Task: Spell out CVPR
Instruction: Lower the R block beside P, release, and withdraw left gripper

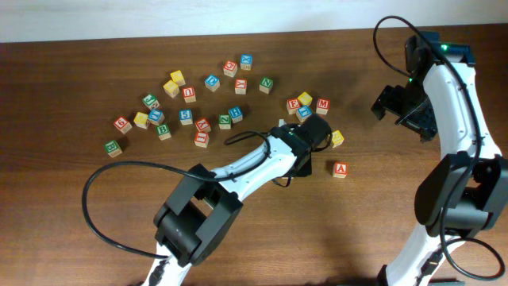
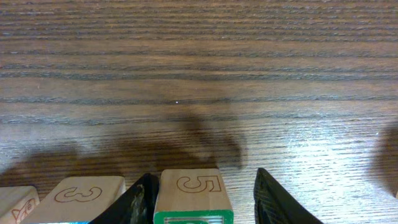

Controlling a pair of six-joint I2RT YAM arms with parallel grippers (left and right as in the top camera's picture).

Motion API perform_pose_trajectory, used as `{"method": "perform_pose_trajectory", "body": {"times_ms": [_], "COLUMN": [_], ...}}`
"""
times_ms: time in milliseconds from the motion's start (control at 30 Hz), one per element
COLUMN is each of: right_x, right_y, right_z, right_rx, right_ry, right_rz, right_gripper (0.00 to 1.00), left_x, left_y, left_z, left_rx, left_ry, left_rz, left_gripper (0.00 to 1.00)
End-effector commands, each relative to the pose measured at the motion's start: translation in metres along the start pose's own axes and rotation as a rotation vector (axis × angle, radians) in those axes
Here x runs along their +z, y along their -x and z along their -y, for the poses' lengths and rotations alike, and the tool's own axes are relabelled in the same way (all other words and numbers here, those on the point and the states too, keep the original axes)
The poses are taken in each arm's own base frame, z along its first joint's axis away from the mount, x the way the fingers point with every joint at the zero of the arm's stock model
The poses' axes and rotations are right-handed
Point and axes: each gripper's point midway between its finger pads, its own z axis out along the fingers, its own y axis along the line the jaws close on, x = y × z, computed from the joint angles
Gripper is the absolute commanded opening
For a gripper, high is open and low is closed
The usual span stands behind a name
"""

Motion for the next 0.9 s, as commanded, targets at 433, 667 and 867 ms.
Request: {"method": "perform_pose_trajectory", "body": {"times_ms": [433, 667, 867], "right_x": [-0.009, -0.009, -0.009], "right_y": [0.003, 0.003, 0.003], "right_z": [0.001, 0.001, 0.001], "right_rx": [0.007, 0.007, 0.007], "right_ry": [0.006, 0.006, 0.006], "right_rz": [0.026, 0.026, 0.026], "right_gripper": [0.98, 0.98, 0.99], "left_x": [-0.04, -0.13, -0.148], "left_y": [0.104, 0.158, 0.125], "left_z": [-0.015, -0.107, -0.283], "left_rx": [-0.094, -0.282, -0.614], "left_ry": [-0.089, 0.001, 0.209], "left_rz": [0.168, 0.149, -0.091], "left_gripper": [0.51, 0.99, 0.99]}}
